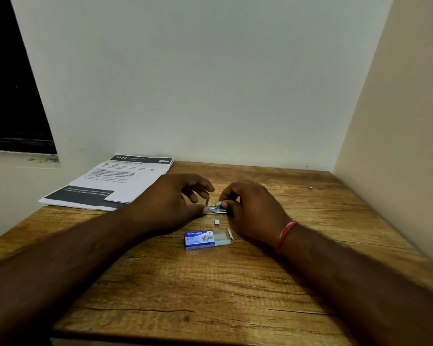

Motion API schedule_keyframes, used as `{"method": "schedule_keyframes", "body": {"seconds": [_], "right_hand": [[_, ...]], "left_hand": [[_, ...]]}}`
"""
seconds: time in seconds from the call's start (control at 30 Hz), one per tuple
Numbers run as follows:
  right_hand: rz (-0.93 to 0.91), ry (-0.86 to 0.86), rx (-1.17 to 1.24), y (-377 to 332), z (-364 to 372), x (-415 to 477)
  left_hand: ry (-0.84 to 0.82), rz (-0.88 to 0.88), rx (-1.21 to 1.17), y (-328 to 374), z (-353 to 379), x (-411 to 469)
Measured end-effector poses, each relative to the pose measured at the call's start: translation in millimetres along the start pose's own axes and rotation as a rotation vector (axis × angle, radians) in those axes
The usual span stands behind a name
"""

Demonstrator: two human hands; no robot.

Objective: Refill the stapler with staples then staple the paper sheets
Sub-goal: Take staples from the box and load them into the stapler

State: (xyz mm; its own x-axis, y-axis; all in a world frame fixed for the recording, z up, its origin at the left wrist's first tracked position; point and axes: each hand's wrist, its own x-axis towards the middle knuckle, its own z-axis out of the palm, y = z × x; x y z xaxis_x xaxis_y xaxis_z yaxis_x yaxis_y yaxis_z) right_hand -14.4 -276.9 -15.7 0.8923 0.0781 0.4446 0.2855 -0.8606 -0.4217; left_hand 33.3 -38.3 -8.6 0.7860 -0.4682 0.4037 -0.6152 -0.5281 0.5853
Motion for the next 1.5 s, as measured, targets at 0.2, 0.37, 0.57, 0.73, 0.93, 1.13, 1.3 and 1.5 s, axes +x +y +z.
{"method": "schedule_keyframes", "body": {"seconds": [0.2, 0.37, 0.57, 0.73, 0.93, 1.13, 1.3, 1.5], "right_hand": [[-0.019, -0.018, -0.026, -0.3, 2.7, 1.3], [-0.028, -0.004, 0.000, 1.0, 1.8, 0.6], [-0.029, -0.048, -0.008, 2.2, 0.6, -0.2], [-0.018, -0.054, -0.025, 0.0, -0.2, -0.7], [-0.034, -0.056, -0.033, -2.0, -4.2, -2.5], [-0.097, -0.102, -0.066, -2.4, -11.1, -4.4], [-0.122, -0.137, -0.062, -0.8, -14.8, -5.3], [-0.133, -0.145, -0.030, 0.0, -13.5, -8.2]], "left_hand": [[0.011, -0.003, -0.041, 2.1, 3.5, -0.5], [0.016, -0.006, -0.064, 5.5, 3.0, -1.4], [0.014, -0.018, -0.081, 7.2, 4.2, -2.1], [0.014, -0.017, -0.072, 7.6, 5.0, -1.5], [0.012, -0.029, -0.079, 7.4, 5.6, -1.2], [0.018, -0.018, -0.074, 5.8, 6.3, -1.1], [0.019, -0.018, -0.091, 4.0, 6.3, -0.3], [0.029, -0.024, -0.097, 3.0, 7.7, -0.3]]}}
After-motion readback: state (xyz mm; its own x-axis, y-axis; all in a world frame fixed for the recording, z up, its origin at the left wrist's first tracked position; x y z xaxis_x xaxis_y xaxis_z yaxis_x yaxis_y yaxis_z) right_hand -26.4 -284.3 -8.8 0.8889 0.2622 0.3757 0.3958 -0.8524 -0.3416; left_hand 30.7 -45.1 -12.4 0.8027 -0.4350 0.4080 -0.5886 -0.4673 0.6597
